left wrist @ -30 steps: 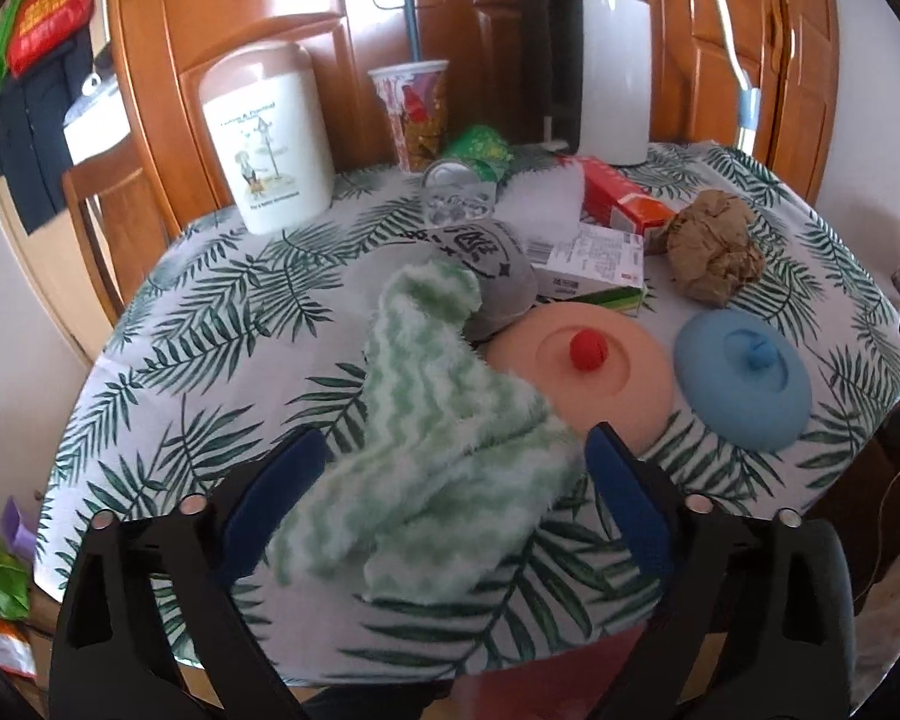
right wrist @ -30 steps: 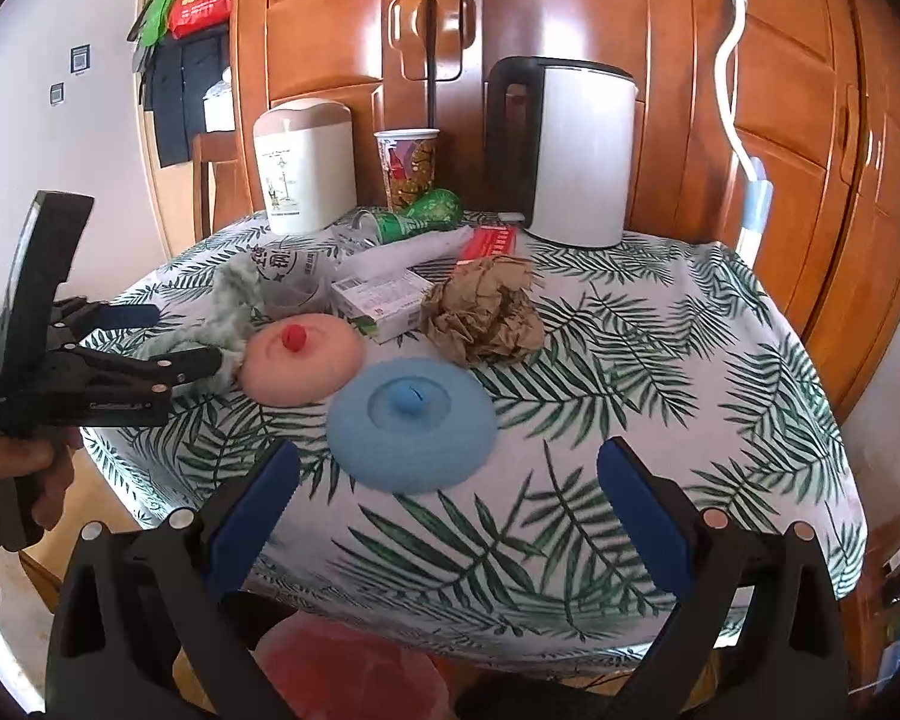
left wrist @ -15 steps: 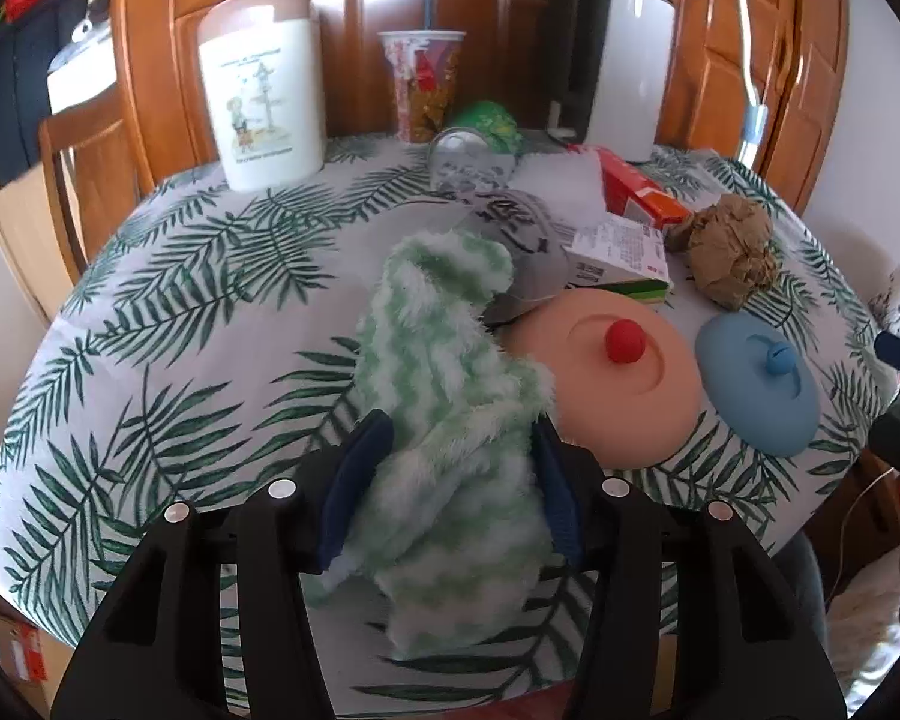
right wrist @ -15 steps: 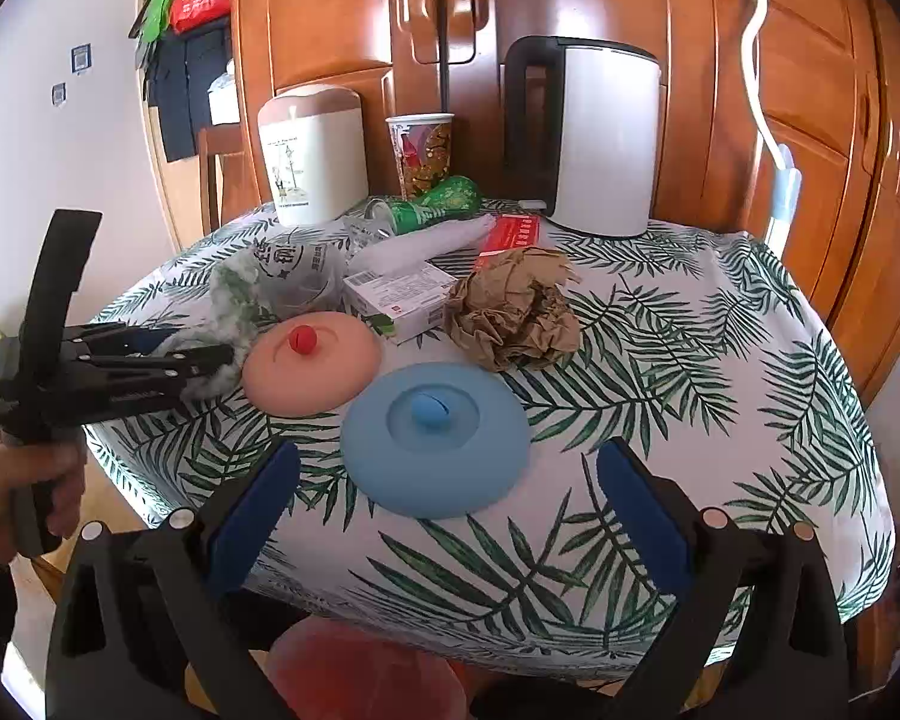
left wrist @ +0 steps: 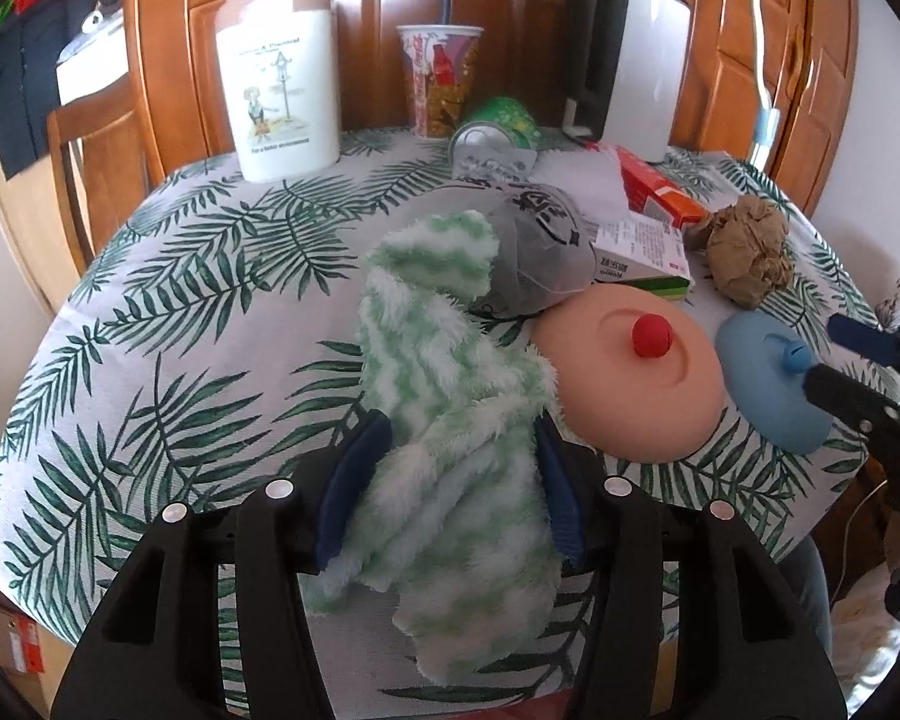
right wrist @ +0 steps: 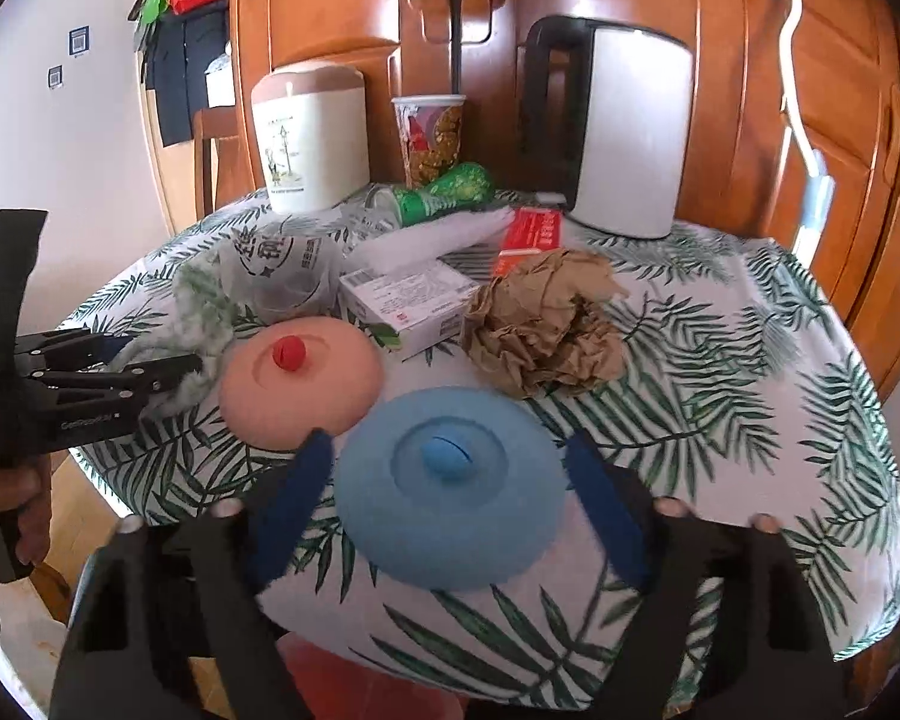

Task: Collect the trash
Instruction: 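Grasp the green-white striped cloth with the left gripper while the right gripper grasps the blue lid, then carry the cloth and blue lid down to the pink bin and release both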

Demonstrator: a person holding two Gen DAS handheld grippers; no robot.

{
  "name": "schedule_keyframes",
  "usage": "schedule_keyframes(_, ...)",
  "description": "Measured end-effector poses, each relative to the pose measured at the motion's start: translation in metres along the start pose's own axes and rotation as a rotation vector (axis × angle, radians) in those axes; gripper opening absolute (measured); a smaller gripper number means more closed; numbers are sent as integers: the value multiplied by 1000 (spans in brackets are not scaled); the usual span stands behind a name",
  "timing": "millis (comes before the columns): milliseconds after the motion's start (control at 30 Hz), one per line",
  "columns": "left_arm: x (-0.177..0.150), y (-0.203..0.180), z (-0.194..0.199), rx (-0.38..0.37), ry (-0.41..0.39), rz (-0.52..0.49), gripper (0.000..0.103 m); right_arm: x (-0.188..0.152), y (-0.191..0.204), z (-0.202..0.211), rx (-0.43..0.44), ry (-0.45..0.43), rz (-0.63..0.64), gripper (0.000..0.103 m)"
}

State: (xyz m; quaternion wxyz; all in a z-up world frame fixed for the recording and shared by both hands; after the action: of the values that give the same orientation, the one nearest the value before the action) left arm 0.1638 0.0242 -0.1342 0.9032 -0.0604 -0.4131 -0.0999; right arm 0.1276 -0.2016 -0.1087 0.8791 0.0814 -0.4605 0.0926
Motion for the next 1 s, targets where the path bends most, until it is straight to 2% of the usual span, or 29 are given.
schedule_keyframes(100, 0, 0, 0, 2, -4, -3, 53, -1, 1, -4, 0, 3, 3, 62)
schedule_keyframes(167, -1, 0, 0, -1, -4, 1, 53, -2, 1, -9, 14, 17, -7, 50)
schedule_keyframes(267, -1, 0, 0, -2, -6, 3, 53, -2, 0, -11, 11, 13, -14, 41)
schedule_keyframes(300, -1, 0, 0, -3, -7, 3, 53, -3, -1, -12, 15, 17, -17, 36)
schedule_keyframes(333, -1, 0, 0, -2, -6, 3, 53, -3, -1, -14, 34, 25, -29, 27)
schedule_keyframes(533, -1, 0, 0, 1, -6, 0, 54, -6, -1, -15, 17, 22, -29, 24)
schedule_keyframes(600, -1, 0, 0, 11, -7, 0, 59, -7, 0, -15, 7, 20, -24, 24)
schedule_keyframes(767, 0, 1, -2, 5, -14, 7, 60, -10, 8, -16, -51, 1, 5, 24)
schedule_keyframes(833, -1, 1, -1, -2, -22, 9, 55, -11, 9, -15, -64, -8, 14, 24)
schedule_keyframes(900, -2, -1, -1, -15, -31, 9, 42, -11, 12, -16, -73, -16, 29, 24)
schedule_keyframes(1000, -2, -9, 1, -32, -41, -6, 26, -10, 10, -15, -73, -26, 33, 18)
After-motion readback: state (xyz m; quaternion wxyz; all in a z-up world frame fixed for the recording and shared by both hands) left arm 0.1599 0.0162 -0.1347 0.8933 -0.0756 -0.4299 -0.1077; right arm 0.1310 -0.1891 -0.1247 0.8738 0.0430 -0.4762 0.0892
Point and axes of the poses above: each gripper's, at about its wrist camera, not at the fingertips, and z roughly against the way its jaws point, y to its left, x to its top, the point moved 2 cm from there along -z, roughly the way its jaws point, and after that the axes turned 6 degrees about -y, right-handed, at the moved point
